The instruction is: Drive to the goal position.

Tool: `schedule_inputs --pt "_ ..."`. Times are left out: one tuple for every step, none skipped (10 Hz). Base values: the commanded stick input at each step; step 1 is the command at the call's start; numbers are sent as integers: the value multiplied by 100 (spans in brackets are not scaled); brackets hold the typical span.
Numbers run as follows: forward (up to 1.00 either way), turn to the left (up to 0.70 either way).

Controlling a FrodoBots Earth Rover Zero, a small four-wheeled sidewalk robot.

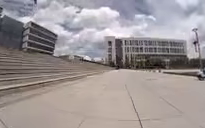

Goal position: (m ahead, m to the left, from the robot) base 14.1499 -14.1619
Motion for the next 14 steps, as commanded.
schedule_inputs --pt "70 -35" --pt "70 3" --pt "70 9" --pt "70 8" --pt "70 4" --pt "70 7" --pt "70 -7" --pt "70 -35" --pt "70 -35" --pt "70 -8" --pt "70 6" --pt "70 0" --pt "70 0" --pt "70 3"
